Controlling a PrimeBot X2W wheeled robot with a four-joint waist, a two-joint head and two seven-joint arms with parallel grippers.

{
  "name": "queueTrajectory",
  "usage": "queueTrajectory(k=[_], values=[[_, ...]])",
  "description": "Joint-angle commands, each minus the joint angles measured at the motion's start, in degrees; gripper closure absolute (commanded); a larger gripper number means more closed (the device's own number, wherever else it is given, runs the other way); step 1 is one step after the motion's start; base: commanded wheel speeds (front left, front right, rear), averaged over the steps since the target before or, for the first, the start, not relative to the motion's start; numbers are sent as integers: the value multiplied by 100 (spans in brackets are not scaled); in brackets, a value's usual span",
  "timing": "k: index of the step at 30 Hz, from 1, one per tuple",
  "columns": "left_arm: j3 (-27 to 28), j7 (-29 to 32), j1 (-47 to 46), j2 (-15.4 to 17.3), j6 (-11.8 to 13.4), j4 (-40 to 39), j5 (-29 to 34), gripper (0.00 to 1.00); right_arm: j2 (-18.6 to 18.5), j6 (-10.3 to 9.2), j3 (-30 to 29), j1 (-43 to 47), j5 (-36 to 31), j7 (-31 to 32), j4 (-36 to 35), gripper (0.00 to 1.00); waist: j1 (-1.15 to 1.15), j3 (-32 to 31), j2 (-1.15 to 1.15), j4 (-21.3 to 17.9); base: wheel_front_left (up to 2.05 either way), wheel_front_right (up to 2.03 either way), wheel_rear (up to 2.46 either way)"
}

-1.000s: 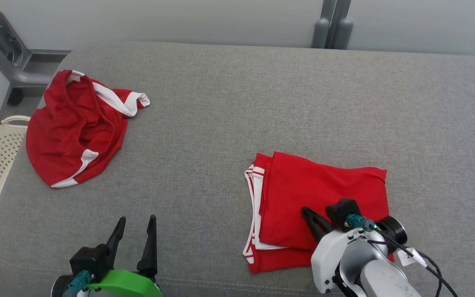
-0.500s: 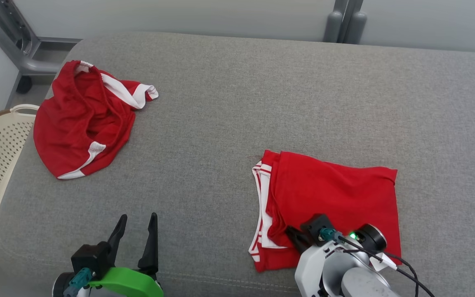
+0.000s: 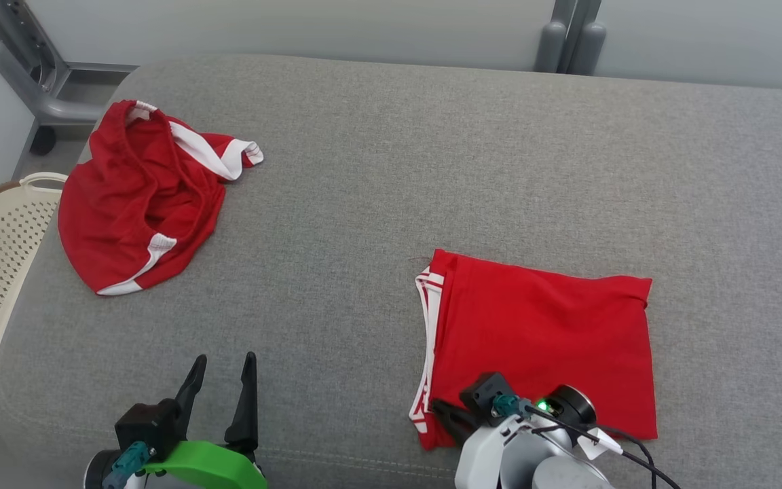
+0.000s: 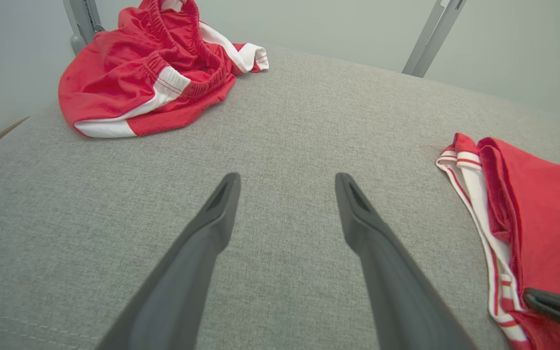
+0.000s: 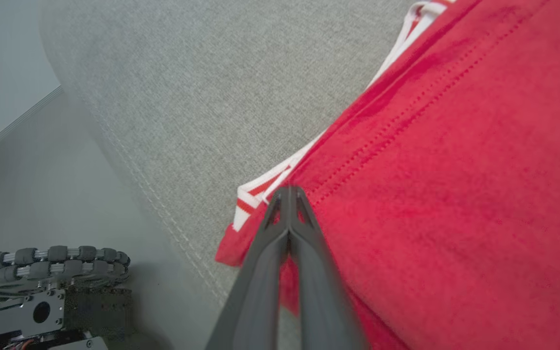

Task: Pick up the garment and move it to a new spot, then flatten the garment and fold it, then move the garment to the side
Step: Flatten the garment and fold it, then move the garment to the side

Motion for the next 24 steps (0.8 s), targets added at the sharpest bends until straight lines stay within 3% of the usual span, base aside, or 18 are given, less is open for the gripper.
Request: queueTrajectory(k=[1,7,8,9,10,11,18,24], values=[[29,-16,-62,-5,-19,9,20,0,-3,0,24,-54,55,2,19,100,0,-6,0,-8,0,0,0],[69,-16,8,2,-8,-4,50,0,-10,0,-185,-188,259,-70,-214,100,0,-84,0,-89,0,0,0],[66,-16,31,5,-5,-4,60,0,-13,0,-331,-209,268,-56,-269,84,0,-110,0,-104,0,0,0],[73,-16,53,12,-3,-4,56,0,-13,0,-506,-204,304,-20,-331,59,0,-135,0,-120,0,0,0],[80,-16,78,20,-2,-5,53,0,-11,0,-704,-188,298,27,-402,12,0,-164,0,-140,0,0,0],[85,-16,107,30,2,-9,54,0,-11,0,-917,-167,266,70,-492,0,0,-196,0,-166,0,0,0],[61,-12,236,89,18,-38,57,0,-7,0,-2564,274,21,843,-1311,0,0,-333,0,-327,0,0,0],[17,25,240,116,32,-104,45,0,-2,0,-3552,681,-327,1324,-1997,0,0,-311,0,-418,0,0,0]])
